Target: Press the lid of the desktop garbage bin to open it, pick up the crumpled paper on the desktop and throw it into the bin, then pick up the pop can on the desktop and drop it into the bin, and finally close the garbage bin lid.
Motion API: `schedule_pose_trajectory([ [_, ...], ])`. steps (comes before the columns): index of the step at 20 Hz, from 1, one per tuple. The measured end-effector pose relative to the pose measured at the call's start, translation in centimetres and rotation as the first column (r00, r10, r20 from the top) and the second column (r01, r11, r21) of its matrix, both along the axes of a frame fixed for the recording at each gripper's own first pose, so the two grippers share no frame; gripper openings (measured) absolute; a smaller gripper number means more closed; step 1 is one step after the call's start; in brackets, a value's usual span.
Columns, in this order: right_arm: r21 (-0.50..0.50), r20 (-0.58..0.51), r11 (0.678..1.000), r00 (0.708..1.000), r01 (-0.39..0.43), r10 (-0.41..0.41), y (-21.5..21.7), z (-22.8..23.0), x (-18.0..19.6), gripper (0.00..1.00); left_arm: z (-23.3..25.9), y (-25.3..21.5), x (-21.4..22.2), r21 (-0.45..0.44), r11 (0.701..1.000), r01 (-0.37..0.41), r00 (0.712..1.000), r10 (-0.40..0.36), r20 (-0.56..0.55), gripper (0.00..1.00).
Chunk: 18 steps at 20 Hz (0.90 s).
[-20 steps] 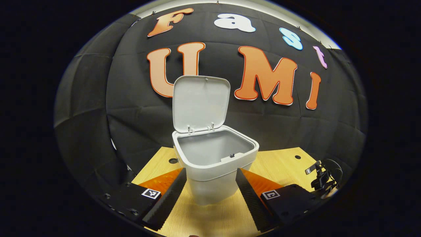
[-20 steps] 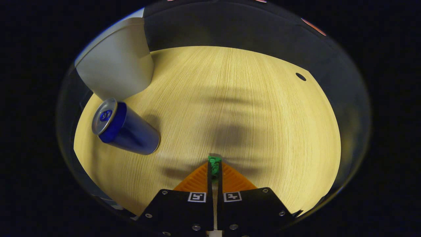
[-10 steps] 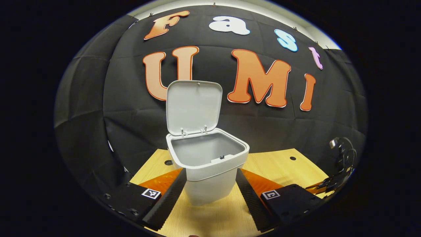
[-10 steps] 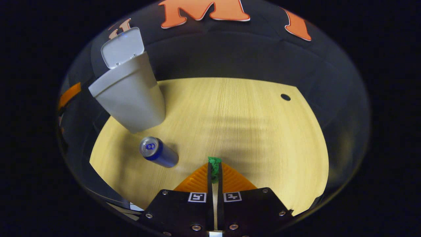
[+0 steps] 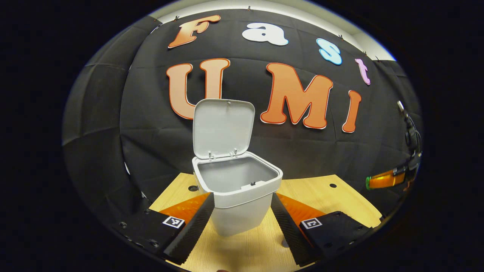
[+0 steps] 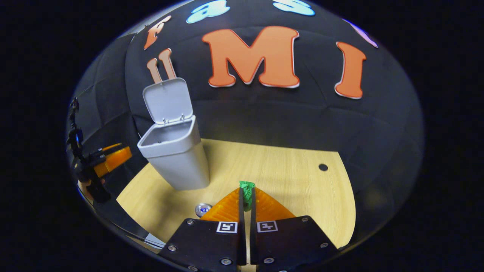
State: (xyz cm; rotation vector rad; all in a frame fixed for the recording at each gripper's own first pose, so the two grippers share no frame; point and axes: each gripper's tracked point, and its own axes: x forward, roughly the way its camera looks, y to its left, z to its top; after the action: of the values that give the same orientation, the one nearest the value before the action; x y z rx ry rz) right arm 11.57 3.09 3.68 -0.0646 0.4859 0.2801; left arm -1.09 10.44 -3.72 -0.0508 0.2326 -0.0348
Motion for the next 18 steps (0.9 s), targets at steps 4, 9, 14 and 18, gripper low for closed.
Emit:
schedule_pose_trajectory([
  [4, -0.011, 0.122, 0.995, 0.988, -0.099, 0.1, 4.6, 5.6, 2.3, 0.04, -0.1, 1.5, -1.2, 0.01, 1.0, -0.027, 1.0, 0.027, 0.0, 0.95],
  [9, -0.012, 0.21, 0.969, 0.947, -0.246, 0.243, 12.7, 9.6, 5.0, 0.04, -1.0, 3.7, -2.5, 0.028, 0.998, -0.061, 0.998, 0.061, -0.017, 0.95],
  [14, -0.019, 0.223, 0.94, 0.915, -0.34, 0.335, 20.6, 9.3, 8.5, 0.04, -1.9, 6.0, -3.4, 0.025, 0.995, -0.095, 0.995, 0.096, -0.032, 0.95],
  [18, -0.016, 0.174, 0.938, 0.923, -0.346, 0.343, 24.4, 6.0, 11.5, 0.04, -2.7, 8.0, -4.1, 0.017, 0.993, -0.119, 0.992, 0.12, -0.047, 0.95],
])
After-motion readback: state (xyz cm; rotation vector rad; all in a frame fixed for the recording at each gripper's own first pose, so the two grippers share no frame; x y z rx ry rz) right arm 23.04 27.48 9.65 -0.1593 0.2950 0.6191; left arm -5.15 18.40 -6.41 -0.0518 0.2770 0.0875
